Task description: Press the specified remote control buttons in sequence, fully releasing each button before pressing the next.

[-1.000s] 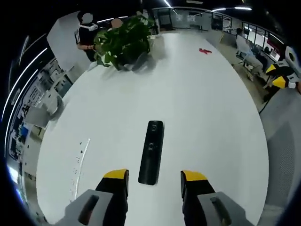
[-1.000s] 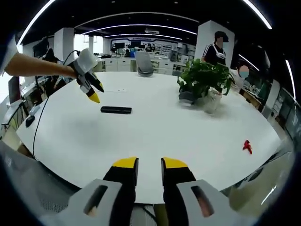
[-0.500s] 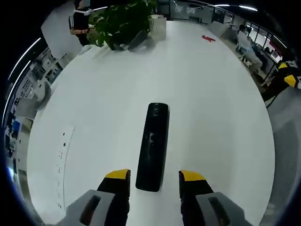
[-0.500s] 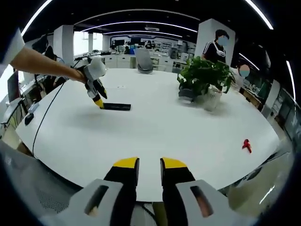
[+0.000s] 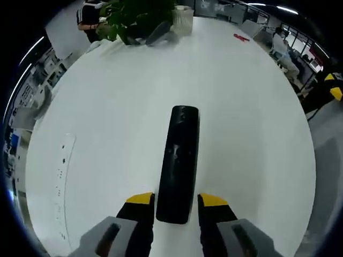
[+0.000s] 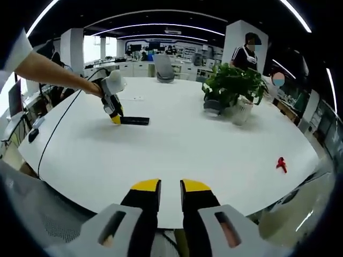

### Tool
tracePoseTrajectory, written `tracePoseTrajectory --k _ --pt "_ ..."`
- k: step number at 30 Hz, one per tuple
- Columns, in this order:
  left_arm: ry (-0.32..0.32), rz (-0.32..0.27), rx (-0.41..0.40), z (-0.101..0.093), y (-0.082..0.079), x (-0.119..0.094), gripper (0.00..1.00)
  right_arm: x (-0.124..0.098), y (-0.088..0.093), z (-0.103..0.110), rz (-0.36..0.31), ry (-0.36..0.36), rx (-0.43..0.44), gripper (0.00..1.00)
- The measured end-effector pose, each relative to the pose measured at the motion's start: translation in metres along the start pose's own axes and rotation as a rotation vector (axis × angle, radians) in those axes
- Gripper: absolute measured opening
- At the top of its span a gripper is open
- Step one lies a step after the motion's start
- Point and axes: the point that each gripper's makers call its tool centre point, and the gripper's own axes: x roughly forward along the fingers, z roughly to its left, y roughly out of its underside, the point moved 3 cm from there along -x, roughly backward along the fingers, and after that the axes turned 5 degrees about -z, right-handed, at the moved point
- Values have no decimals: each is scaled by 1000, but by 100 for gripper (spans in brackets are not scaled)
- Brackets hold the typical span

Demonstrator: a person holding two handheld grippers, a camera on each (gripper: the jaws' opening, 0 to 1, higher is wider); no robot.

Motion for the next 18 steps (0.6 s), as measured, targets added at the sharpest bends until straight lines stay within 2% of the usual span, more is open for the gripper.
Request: tracePoseTrajectory --k 6,18 --pt "8 5 -15 0 0 -2 25 0 1 0 5 -1 2 12" --pt "-1 21 35 -2 0 -2 23 -1 -1 1 -6 -6 4 10"
